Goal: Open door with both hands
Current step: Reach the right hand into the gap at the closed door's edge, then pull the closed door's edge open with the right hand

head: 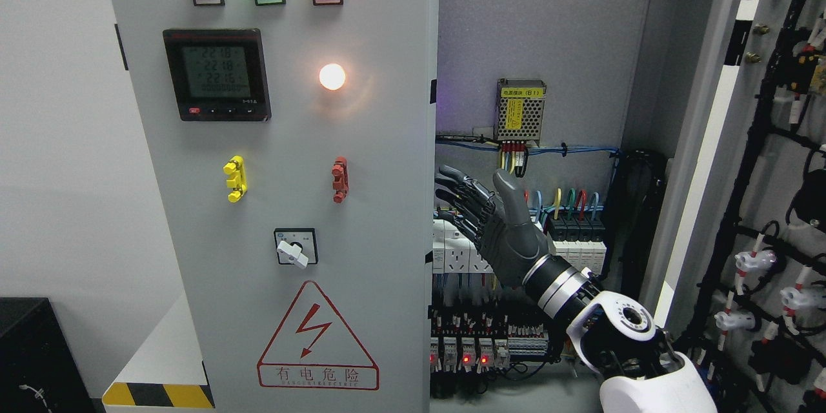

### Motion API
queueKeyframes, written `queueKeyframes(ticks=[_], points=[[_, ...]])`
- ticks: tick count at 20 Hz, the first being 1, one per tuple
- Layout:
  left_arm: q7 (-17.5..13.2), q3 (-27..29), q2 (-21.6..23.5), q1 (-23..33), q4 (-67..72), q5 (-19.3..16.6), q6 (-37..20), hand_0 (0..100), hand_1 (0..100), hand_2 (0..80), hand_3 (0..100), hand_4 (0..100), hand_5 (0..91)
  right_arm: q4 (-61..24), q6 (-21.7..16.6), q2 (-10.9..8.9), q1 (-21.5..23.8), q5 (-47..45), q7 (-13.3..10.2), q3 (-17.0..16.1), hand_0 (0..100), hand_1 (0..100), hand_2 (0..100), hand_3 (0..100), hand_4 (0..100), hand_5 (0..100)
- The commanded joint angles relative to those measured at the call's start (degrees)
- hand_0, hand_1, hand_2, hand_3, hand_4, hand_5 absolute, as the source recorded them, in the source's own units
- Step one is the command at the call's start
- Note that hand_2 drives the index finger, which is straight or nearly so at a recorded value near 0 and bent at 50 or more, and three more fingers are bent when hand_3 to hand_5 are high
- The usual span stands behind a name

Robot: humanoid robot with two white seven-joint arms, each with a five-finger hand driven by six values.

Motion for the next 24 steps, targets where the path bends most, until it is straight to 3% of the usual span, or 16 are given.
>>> queueKeyframes(ticks=[1,6,7,10,11,20,24], points=[[-0.1,0.0,0.0,1.6,0.0,0.0,0.0,0,0,0.0,0,0,0.0,1.4,1.3,0.04,-1.4,-3.3,4.0,-1.0,0,0,0,0,0,0],[0.0,0.0,0.0,1.6,0.0,0.0,0.0,0,0,0.0,0,0,0.0,1.5,1.3,0.12,-1.5,-3.3,5.3,-1.0,0,0,0,0,0,0],[0.0,0.0,0.0,1.6,0.0,0.0,0.0,0,0,0.0,0,0,0.0,1.6,1.3,0.12,-1.6,-3.3,6.7,-1.0,0,0,0,0,0,0],[0.0,0.0,0.0,1.6,0.0,0.0,0.0,0,0,0.0,0,0,0.0,1.8,2.6,0.04,-1.7,-3.2,14.5,-1.1,0,0,0,0,0,0],[0.0,0.1,0.0,1.6,0.0,0.0,0.0,0,0,0.0,0,0,0.0,1.8,3.1,0.12,-1.7,-3.2,15.0,-1.4,0,0,0,0,0,0],[0.0,0.0,0.0,1.6,0.0,0.0,0.0,0,0,0.0,0,0,0.0,1.0,4.1,0.21,-1.9,-3.2,15.6,-1.7,0,0,0,0,0,0],[0.0,0.0,0.0,1.6,0.0,0.0,0.0,0,0,0.0,0,0,0.0,-3.4,4.1,0.21,0.9,-3.3,15.8,-0.7,0,0,0,0,0,0]])
